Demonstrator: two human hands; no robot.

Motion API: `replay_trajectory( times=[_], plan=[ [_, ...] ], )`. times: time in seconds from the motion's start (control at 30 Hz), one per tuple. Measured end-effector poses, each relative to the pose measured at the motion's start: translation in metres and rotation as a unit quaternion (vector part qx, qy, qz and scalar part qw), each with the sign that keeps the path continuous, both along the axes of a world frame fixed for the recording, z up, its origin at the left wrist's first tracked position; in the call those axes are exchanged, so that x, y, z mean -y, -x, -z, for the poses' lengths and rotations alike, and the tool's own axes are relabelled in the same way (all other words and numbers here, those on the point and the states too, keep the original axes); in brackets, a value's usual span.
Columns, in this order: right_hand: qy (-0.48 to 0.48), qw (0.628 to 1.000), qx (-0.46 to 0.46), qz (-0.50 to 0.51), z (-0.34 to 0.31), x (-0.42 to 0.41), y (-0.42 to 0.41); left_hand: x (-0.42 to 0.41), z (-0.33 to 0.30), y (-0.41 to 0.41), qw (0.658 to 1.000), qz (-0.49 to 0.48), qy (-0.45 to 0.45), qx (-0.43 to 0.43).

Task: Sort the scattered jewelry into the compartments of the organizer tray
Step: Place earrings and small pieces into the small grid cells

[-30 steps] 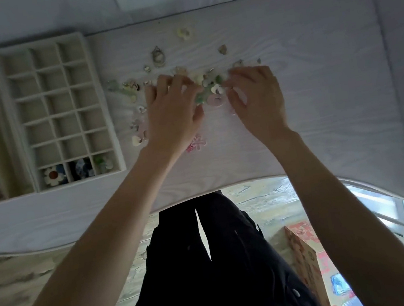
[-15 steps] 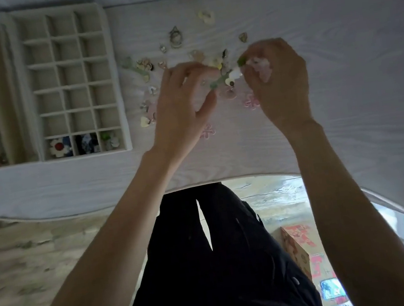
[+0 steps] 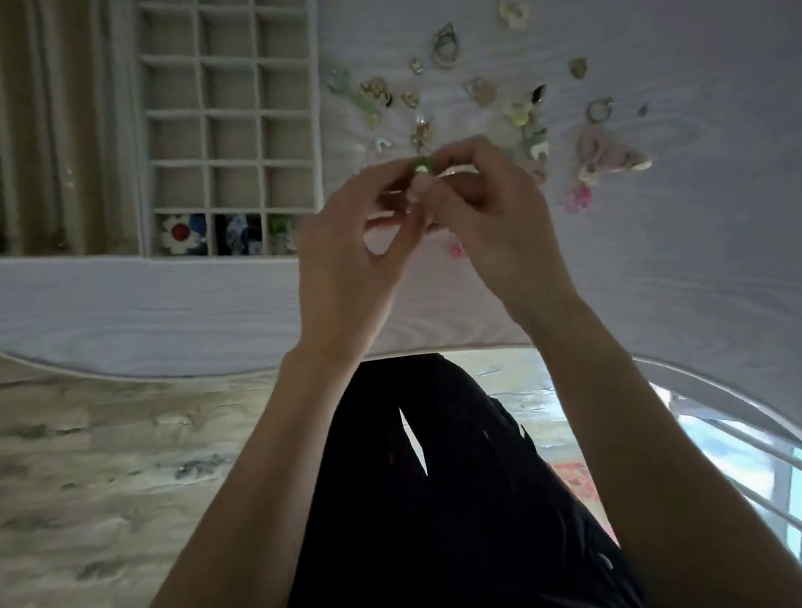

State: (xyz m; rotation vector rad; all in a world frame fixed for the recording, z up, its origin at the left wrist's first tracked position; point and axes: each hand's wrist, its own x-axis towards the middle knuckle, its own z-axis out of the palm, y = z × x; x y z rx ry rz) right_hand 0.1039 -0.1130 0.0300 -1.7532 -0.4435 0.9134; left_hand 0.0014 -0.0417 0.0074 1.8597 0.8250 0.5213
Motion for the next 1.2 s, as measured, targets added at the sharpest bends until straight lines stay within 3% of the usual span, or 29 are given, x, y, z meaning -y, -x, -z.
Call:
replay_trajectory(
  times=[0.17, 0.3, 0.5, 0.63, 0.93, 1.03, 1.2],
  plan=[
    [0.053, 0.986, 0.100, -0.121, 0.014, -0.027, 0.041, -0.010, 0.003, 0.051, 0.993, -0.117, 0.007, -0.029],
    [0.082, 0.964, 0.200, -0.153, 0.028, -0.039, 0.051, -0.018, 0.004, 0.064, 0.987, -0.152, 0.018, -0.050],
    [0.085, 0.956, 0.245, -0.137, 0.032, -0.044, 0.043, -0.022, 0.019, 0.075, 0.975, -0.106, -0.142, -0.134],
    [0.074, 0.948, 0.287, -0.116, 0.032, -0.043, 0.037, -0.024, 0.019, 0.084, 0.969, -0.095, -0.179, -0.140],
    [0.114, 0.854, 0.453, -0.229, 0.032, -0.055, 0.052, -0.038, 0.026, 0.079, 0.945, -0.061, -0.251, -0.199],
    [0.110, 0.856, 0.445, -0.238, 0.034, -0.045, 0.054, -0.038, 0.028, 0.076, 0.951, -0.051, -0.247, -0.181],
    [0.082, 0.891, 0.400, -0.196, 0.034, -0.040, 0.050, -0.035, 0.029, 0.079, 0.956, -0.033, -0.237, -0.170]
  ],
)
